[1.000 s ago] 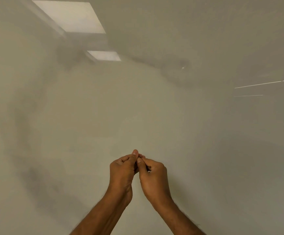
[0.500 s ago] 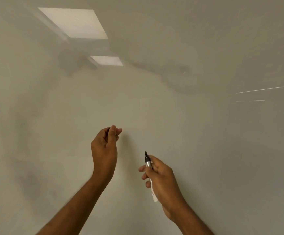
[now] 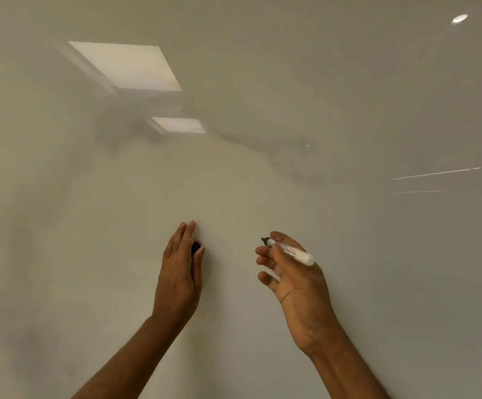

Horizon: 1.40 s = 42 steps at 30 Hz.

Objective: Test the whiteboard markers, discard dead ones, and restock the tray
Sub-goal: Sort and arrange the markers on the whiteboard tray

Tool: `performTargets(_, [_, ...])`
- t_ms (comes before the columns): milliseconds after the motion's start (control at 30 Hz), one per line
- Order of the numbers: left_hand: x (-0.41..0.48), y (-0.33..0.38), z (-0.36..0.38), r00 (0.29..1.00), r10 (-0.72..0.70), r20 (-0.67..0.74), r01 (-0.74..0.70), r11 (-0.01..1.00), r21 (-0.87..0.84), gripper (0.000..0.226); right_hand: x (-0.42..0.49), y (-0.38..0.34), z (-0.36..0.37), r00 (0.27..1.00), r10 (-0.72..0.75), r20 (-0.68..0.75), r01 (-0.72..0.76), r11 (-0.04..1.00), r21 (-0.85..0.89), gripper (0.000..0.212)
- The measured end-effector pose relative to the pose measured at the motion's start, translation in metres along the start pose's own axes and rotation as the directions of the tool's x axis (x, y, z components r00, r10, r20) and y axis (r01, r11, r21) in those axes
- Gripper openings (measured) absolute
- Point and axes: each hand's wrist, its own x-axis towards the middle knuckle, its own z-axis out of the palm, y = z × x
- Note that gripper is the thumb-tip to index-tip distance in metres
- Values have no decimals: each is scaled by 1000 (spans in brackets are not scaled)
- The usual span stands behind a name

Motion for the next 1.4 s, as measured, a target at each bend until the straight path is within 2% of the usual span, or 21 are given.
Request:
performTargets(100, [4,-3,6,996,80,-25,-80,996,30,26,12,1,11,972,-228,-51,199,923,-330,30])
performTargets(200, [5,-8,10,993,114,-41,-112,992,52,30,25,1,22,909,-410,-74,333,823,-461,20])
performTargets(300, [6,-13,15,988,139,-64,-135,989,59,34,41,8,29,884,-466,-43,361,738,-570,7])
performTargets(433, [7,-18,19,983,168,-79,-161,983,83,41,59,19,23,833,-552,21,391,562,-729,13])
performTargets(533, [8,-21,21,975,203,-88,-193,975,107,37,54,30,15,790,-613,-21,420,567,-709,8])
performTargets(633, [9,-23,22,965,240,-107,-227,967,118,36,34,46,5,781,-623,43,412,462,-785,3])
performTargets(700, [9,-24,22,961,255,-108,-242,963,116,36,23,54,-5,785,-619,1,375,474,-797,6])
performTargets(767, [10,-24,21,960,261,-100,-250,961,116,34,11,61,-15,792,-611,6,346,440,-829,5])
performTargets(800, [10,-23,20,960,263,-94,-253,961,111,33,3,64,-18,806,-592,18,325,416,-849,5])
performTargets(867, [10,-20,16,966,249,-72,-242,966,92,31,-10,68,-25,842,-540,-13,266,435,-860,7])
performTargets(933, [9,-11,9,984,176,-38,-175,984,44,34,-19,65,-28,867,-495,-59,215,478,-852,10])
performTargets(1033, [2,16,-8,996,-78,-36,69,978,-195,42,-34,48,-21,877,-467,-109,210,579,-788,10])
performTargets(1100, [-3,40,-21,974,-215,-64,178,913,-366,39,-48,36,-9,879,-472,-70,267,609,-747,7])
performTargets(1167, [-5,61,-31,932,-361,-29,287,784,-551,28,-60,31,3,895,-446,-17,295,620,-727,6])
performTargets(1233, [-4,77,-40,850,-504,154,429,491,-758,26,-68,30,12,917,-400,17,291,637,-714,16])
performTargets(1300, [-4,90,-48,756,-538,372,518,145,-843,28,-75,30,19,925,-377,52,302,645,-702,22])
performTargets(1333, [-4,96,-52,718,-530,451,541,16,-841,28,-79,30,21,924,-374,72,316,646,-695,23])
performTargets(1400, [-6,107,-58,667,-503,550,561,-147,-815,27,-88,28,24,920,-378,106,344,647,-681,30])
